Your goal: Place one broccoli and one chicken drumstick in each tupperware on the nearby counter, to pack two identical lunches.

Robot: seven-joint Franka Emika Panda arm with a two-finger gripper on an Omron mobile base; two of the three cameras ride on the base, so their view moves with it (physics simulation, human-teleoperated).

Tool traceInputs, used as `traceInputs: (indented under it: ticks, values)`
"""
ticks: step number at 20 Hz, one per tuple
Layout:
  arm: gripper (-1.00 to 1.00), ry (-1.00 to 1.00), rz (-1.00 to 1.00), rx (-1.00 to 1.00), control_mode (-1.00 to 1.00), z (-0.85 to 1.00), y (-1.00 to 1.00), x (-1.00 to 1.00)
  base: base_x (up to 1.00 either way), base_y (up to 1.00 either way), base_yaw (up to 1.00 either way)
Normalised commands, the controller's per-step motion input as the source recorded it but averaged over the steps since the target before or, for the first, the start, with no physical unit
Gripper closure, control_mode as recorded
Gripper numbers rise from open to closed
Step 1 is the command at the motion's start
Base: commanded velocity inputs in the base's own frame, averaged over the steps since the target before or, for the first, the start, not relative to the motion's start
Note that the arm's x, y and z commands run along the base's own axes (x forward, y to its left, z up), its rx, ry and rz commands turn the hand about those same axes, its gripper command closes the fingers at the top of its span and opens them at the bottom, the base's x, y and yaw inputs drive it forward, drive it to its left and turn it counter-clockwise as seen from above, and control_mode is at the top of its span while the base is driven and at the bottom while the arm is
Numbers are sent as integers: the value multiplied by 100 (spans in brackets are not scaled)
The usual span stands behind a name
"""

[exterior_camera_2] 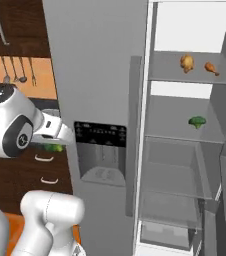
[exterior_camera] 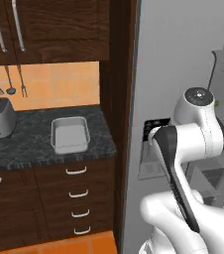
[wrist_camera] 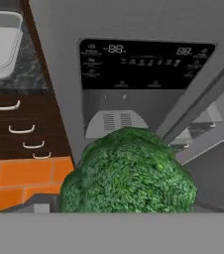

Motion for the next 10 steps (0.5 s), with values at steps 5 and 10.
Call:
traceInputs:
  ticks: [5,10]
  values:
    - [100,0,0,0,100,0,0,0,49,100,-11]
    - [100,0,0,0,100,0,0,0,86,95,-27]
